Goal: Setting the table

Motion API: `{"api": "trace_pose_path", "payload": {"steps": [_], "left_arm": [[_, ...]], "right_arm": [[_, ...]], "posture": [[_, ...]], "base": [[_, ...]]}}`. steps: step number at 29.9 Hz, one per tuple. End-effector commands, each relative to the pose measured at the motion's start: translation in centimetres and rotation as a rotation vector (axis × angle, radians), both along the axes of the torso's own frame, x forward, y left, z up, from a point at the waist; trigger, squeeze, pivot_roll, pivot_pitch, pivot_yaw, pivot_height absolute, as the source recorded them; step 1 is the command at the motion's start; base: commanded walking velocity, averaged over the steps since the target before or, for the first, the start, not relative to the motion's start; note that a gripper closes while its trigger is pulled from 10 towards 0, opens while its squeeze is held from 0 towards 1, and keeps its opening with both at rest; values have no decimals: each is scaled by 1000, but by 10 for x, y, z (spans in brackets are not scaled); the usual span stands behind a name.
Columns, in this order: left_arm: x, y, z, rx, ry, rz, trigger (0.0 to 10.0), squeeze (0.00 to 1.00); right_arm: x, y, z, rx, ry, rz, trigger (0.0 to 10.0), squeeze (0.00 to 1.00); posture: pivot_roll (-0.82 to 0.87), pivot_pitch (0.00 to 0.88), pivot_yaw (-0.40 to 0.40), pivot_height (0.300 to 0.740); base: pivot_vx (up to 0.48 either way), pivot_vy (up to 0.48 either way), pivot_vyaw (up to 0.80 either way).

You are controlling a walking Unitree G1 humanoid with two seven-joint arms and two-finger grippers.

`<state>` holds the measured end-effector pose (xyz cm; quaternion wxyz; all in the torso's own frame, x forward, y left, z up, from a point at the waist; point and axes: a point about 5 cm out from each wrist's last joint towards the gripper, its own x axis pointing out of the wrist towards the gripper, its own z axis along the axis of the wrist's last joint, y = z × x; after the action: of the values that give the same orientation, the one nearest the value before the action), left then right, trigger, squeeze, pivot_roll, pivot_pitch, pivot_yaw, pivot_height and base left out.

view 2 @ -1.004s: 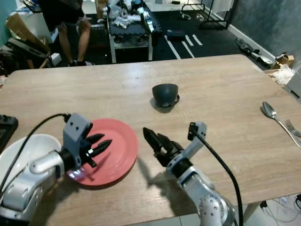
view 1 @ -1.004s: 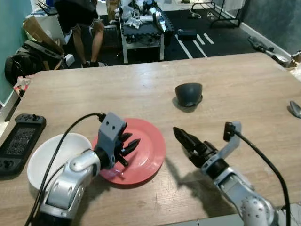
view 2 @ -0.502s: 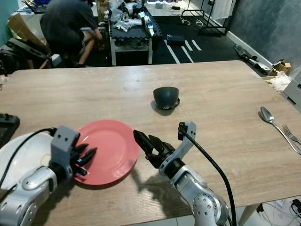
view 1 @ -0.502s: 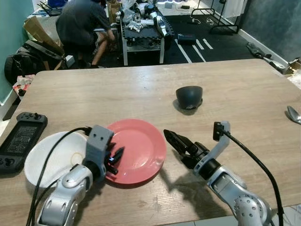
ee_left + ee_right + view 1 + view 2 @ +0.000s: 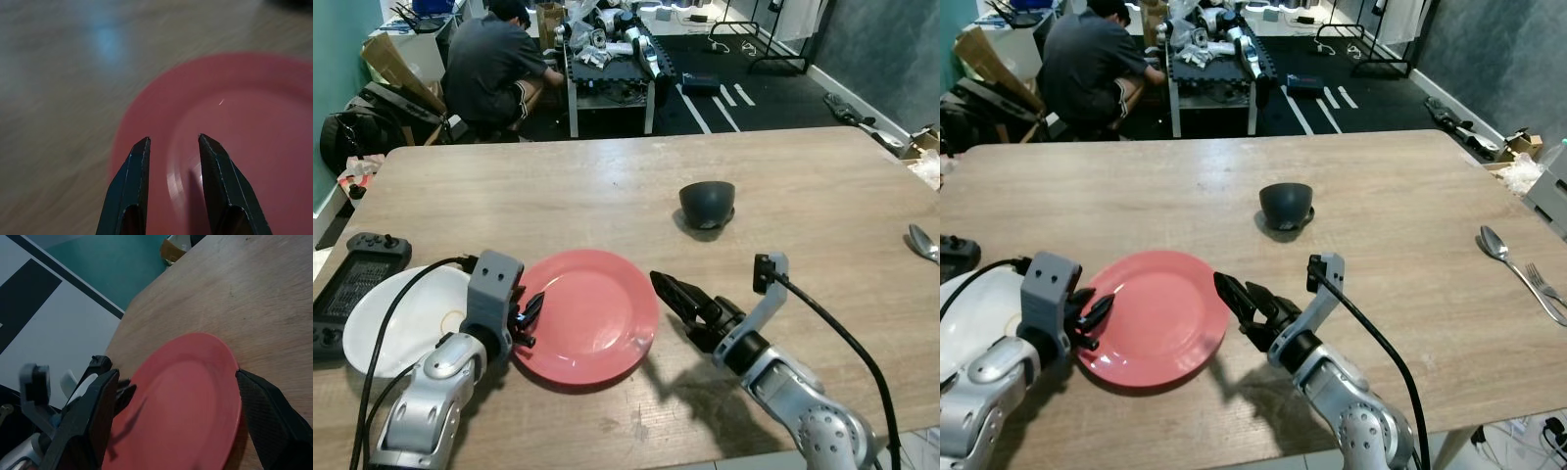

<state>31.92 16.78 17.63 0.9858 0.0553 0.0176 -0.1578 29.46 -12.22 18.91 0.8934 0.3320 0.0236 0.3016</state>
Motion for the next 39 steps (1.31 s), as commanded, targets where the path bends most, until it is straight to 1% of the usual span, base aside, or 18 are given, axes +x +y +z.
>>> {"api": "trace_pose_path", "payload": {"steps": [1,4,5,6,7,8,11,14,21,24,25,27,30,32,35,36,38,39], "left_arm": [[-1,-3,-2,-12,3,-32,10000,0],[0,-8,3,-15,-30,-61,10000,0],[-1,-10,2,7,-44,-72,10000,0],[-1,-10,2,7,-44,-72,10000,0],[-2,-13,-4,36,-39,-85,10000,0],[-3,-15,-11,41,-30,-88,10000,0],[-3,-18,-17,17,-20,-85,10000,0],[-1,-17,-19,9,-20,-68,10000,0],[-4,-11,-29,14,3,-64,10000,0],[-6,-8,-37,41,23,-62,10000,0],[-8,-4,-44,58,40,-53,10000,0],[-10,-2,-45,60,42,-49,10000,0],[-12,-2,-43,53,32,-50,10000,0],[-13,-3,-31,45,-19,-44,10000,0],[-13,-2,-28,41,-32,-38,10000,0],[-13,2,-16,23,-82,-12,10000,0],[-13,4,-11,17,-102,-3,10000,0],[-13,7,1,5,-139,5,10000,0]], "right_arm": [[-2,1,1,-8,-9,9,10000,0],[-2,2,2,-8,-14,9,10000,0],[-2,1,3,-6,-17,7,10000,0],[-2,1,3,-6,-17,7,10000,0],[-2,2,3,-3,-19,7,10000,0],[-2,2,3,0,-21,8,10000,0],[-2,4,5,3,-26,12,10000,0],[-2,5,3,0,-18,6,10000,0],[-3,6,2,2,-17,6,10000,0],[-3,7,2,3,-15,4,10000,0],[-4,8,2,4,-16,7,10000,0],[-4,8,3,5,-17,9,10000,0],[-4,8,3,5,-17,8,10000,0],[-5,7,3,4,-15,7,10000,0],[-5,7,2,3,-14,7,10000,0],[-5,7,2,1,-13,7,10000,0],[-5,7,2,1,-12,6,10000,0],[-5,7,2,0,-12,7,10000,0]], "posture": [[127,148,62,740],[126,149,66,740],[127,149,65,740],[127,149,65,740],[127,148,66,740],[123,150,67,740],[117,150,62,740],[111,152,59,740],[107,155,60,740],[107,155,60,740],[105,160,62,740],[105,160,62,740],[104,163,59,740],[106,164,58,740],[108,166,57,740],[106,169,54,740],[106,169,54,740],[107,170,53,740]], "base": [[0,0,0],[0,0,0],[0,0,0],[0,0,0],[0,0,0],[0,0,0],[0,0,0],[0,0,0],[0,0,0],[0,0,0],[0,0,0],[0,0,0],[0,0,0],[0,0,0],[0,0,0],[0,0,0],[0,0,0],[0,0,0]]}}
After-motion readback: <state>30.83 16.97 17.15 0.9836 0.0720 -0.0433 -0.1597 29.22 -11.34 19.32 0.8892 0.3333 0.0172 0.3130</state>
